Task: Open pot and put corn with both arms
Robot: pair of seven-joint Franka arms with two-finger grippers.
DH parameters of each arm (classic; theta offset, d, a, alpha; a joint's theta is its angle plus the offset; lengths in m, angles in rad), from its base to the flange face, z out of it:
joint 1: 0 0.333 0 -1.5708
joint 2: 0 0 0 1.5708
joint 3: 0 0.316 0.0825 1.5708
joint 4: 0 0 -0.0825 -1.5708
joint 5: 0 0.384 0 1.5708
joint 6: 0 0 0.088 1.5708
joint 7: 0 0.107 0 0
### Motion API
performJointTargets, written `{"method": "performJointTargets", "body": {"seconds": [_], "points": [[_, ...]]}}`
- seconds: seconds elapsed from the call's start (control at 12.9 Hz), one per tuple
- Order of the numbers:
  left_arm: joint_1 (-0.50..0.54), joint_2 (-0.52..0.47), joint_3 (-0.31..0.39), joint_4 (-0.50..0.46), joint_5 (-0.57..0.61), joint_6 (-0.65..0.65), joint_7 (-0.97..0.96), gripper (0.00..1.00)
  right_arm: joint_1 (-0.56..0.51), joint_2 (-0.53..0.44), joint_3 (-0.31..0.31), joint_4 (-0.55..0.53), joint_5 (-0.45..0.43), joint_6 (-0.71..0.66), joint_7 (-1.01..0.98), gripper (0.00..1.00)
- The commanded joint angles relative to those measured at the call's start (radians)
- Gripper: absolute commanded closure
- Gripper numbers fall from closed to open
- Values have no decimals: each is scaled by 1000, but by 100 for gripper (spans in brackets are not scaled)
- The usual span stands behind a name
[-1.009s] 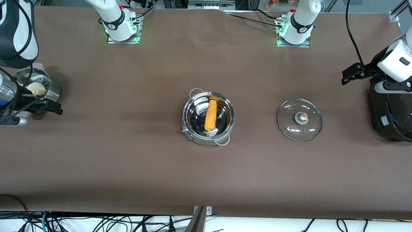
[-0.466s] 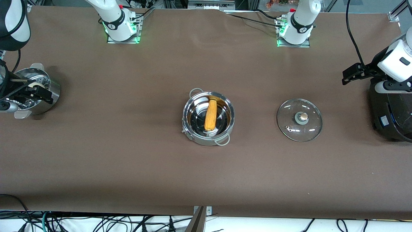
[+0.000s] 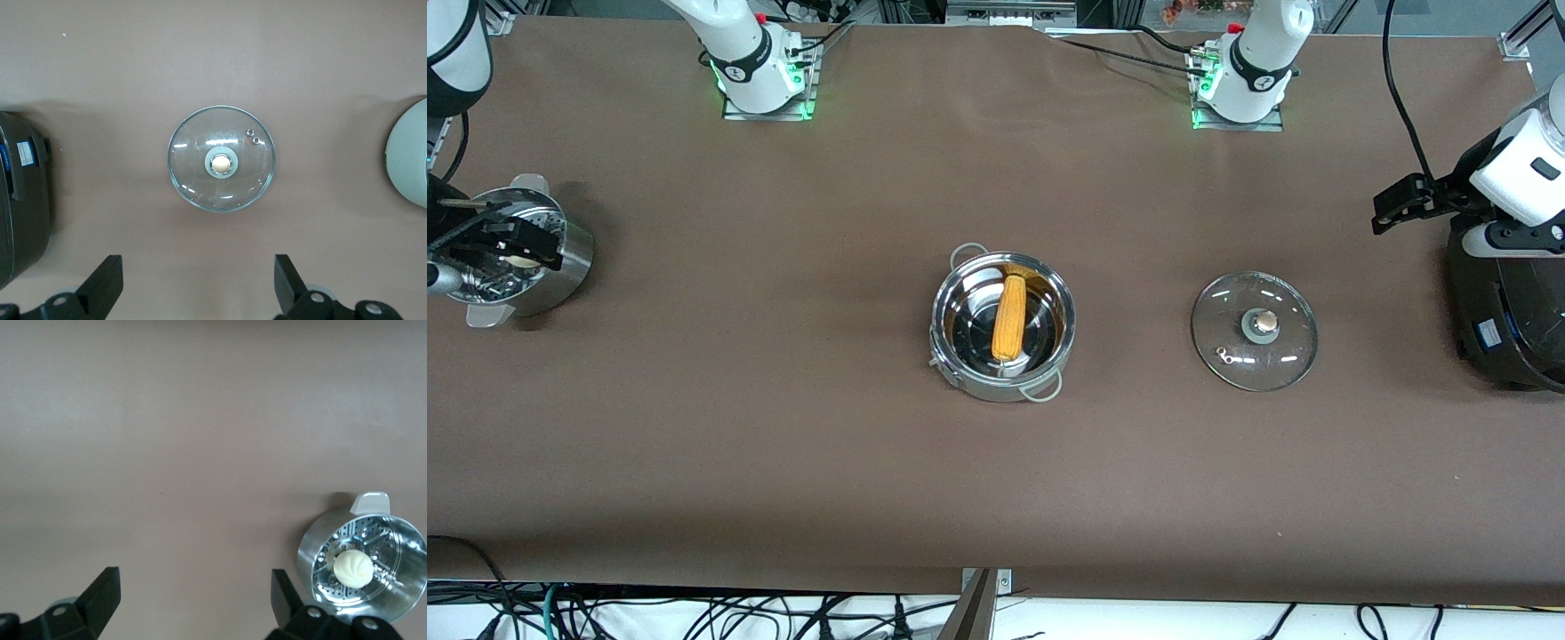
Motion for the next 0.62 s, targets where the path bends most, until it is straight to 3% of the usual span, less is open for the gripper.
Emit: {"method": "performJointTargets", "body": {"seconds": [0.0, 0.54], "points": [[-1, 15, 0, 34, 16, -17, 24, 0, -1, -15, 6, 17, -8, -36, 23, 0], [-1, 15, 0, 34, 16, -17, 24, 0, -13, -52, 6, -2, -5, -74, 33, 0]]}}
